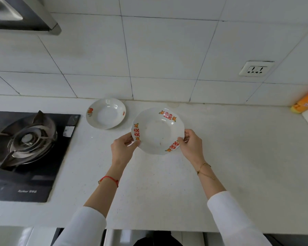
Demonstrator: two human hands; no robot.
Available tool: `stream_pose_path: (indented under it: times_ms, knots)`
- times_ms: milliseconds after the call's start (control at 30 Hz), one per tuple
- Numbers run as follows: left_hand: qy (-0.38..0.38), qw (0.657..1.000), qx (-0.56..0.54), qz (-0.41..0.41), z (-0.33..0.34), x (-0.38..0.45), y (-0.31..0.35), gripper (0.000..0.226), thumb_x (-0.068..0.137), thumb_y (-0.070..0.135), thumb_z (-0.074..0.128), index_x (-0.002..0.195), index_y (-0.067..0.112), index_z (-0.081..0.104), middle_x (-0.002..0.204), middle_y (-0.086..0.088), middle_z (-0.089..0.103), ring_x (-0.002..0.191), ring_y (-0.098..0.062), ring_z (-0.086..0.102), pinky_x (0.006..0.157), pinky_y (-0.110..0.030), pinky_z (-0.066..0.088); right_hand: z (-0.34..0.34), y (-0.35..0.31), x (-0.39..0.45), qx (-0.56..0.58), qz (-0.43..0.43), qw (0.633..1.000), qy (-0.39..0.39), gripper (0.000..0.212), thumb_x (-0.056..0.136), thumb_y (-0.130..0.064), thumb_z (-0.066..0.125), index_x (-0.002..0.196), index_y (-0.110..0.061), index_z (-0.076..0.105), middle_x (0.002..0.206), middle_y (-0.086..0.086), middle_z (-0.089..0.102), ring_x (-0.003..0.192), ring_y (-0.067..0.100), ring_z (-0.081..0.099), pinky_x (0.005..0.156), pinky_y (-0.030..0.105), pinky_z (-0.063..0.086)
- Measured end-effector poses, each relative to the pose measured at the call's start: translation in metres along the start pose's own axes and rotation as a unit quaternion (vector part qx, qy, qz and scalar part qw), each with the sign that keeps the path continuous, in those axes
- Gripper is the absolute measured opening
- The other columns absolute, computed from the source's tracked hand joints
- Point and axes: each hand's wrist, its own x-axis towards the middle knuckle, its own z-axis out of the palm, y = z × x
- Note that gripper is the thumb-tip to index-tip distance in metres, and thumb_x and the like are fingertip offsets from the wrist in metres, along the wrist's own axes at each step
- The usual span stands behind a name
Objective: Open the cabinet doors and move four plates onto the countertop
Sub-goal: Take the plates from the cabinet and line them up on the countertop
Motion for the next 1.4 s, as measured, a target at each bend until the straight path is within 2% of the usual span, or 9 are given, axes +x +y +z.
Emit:
stream_pose_path:
  times_ms: [233, 300, 400, 500, 733, 1167, 1233, 1300, 1400]
  knots:
    - [0.007, 1.000, 0.007, -0.030, 0.028, 0.073, -0.007, 0.033, 0.080, 0.014, 0.074, 0.113, 0.018, 0.073, 0.103, 0.003, 0.075, 0.098, -0.010, 0.068, 0.093, -0.022, 0.049, 0.024, 0.005, 0.082, -0.014, 0.001, 0.999, -0.030, 0.018, 0.086, -0.011, 0.061, 0.104, -0.012, 0.059, 0.089, 0.001, 0.065, 0.078, 0.014, 0.060, 0.066, 0.017, 0.047]
    - [0.009, 0.999, 0.009, -0.033, 0.036, 0.093, -0.011, 0.033, 0.080, 0.013, 0.074, 0.112, 0.017, 0.073, 0.102, 0.003, 0.075, 0.095, -0.009, 0.068, 0.093, -0.024, 0.051, 0.033, 0.008, 0.103, -0.020, 0.002, 0.999, -0.040, 0.020, 0.086, -0.011, 0.062, 0.106, -0.011, 0.058, 0.090, 0.000, 0.064, 0.077, 0.012, 0.060, 0.063, 0.012, 0.045]
    - [0.016, 0.999, 0.025, -0.037, 0.045, 0.119, -0.019, 0.031, 0.079, 0.013, 0.076, 0.110, 0.018, 0.073, 0.097, 0.006, 0.074, 0.083, 0.001, 0.064, 0.081, -0.010, 0.047, 0.046, 0.013, 0.130, -0.030, 0.000, 0.998, -0.051, 0.020, 0.086, -0.010, 0.062, 0.106, -0.009, 0.058, 0.090, -0.002, 0.063, 0.075, 0.008, 0.058, 0.054, 0.006, 0.039]
    - [0.027, 0.998, 0.039, -0.048, 0.053, 0.141, -0.029, 0.031, 0.079, 0.013, 0.076, 0.110, 0.017, 0.073, 0.100, 0.003, 0.075, 0.082, -0.002, 0.064, 0.073, -0.002, 0.039, 0.060, 0.019, 0.150, -0.039, 0.003, 0.997, -0.065, 0.021, 0.087, -0.011, 0.063, 0.107, -0.009, 0.058, 0.093, -0.001, 0.064, 0.079, 0.010, 0.060, 0.050, 0.005, 0.039]
    - [0.030, 0.995, 0.060, -0.070, 0.063, 0.164, -0.046, 0.034, 0.079, 0.013, 0.076, 0.113, 0.013, 0.071, 0.106, -0.001, 0.074, 0.089, -0.009, 0.064, 0.088, -0.021, 0.046, 0.081, 0.031, 0.172, -0.054, 0.008, 0.995, -0.089, 0.020, 0.086, -0.012, 0.065, 0.104, -0.009, 0.058, 0.100, 0.005, 0.068, 0.081, 0.011, 0.061, 0.054, 0.005, 0.039]
    - [0.007, 0.994, 0.083, -0.074, 0.067, 0.171, -0.054, 0.039, 0.079, 0.012, 0.077, 0.117, 0.012, 0.069, 0.109, -0.003, 0.073, 0.093, -0.011, 0.061, 0.093, -0.027, 0.047, 0.084, 0.042, 0.174, -0.080, 0.023, 0.989, -0.120, 0.029, 0.086, -0.019, 0.067, 0.111, -0.006, 0.057, 0.108, 0.009, 0.066, 0.088, 0.015, 0.063, 0.059, 0.007, 0.042]
    - [-0.001, 0.993, 0.091, -0.076, 0.065, 0.169, -0.054, 0.042, 0.080, 0.014, 0.076, 0.121, 0.013, 0.067, 0.112, -0.003, 0.072, 0.097, -0.013, 0.062, 0.096, -0.029, 0.046, 0.081, 0.040, 0.173, -0.091, 0.021, 0.987, -0.128, 0.032, 0.087, -0.021, 0.066, 0.114, -0.005, 0.057, 0.111, 0.010, 0.066, 0.095, 0.018, 0.064, 0.064, 0.011, 0.046]
    - [-0.005, 0.991, 0.112, -0.071, 0.062, 0.165, -0.052, 0.045, 0.082, 0.018, 0.075, 0.125, 0.013, 0.064, 0.116, -0.005, 0.071, 0.104, -0.019, 0.064, 0.099, -0.034, 0.047, 0.078, 0.037, 0.171, -0.109, 0.023, 0.985, -0.133, 0.040, 0.089, -0.025, 0.064, 0.121, -0.005, 0.053, 0.115, 0.011, 0.063, 0.105, 0.024, 0.061, 0.078, 0.025, 0.053]
    - [-0.008, 0.983, 0.178, -0.047, 0.056, 0.156, -0.044, 0.055, 0.086, 0.027, 0.071, 0.134, 0.008, 0.055, 0.128, -0.009, 0.064, 0.115, -0.026, 0.061, 0.101, -0.042, 0.048, 0.069, 0.031, 0.162, -0.162, 0.019, 0.979, -0.125, 0.051, 0.093, -0.032, 0.058, 0.134, -0.006, 0.043, 0.127, 0.013, 0.055, 0.119, 0.028, 0.047, 0.097, 0.038, 0.046]
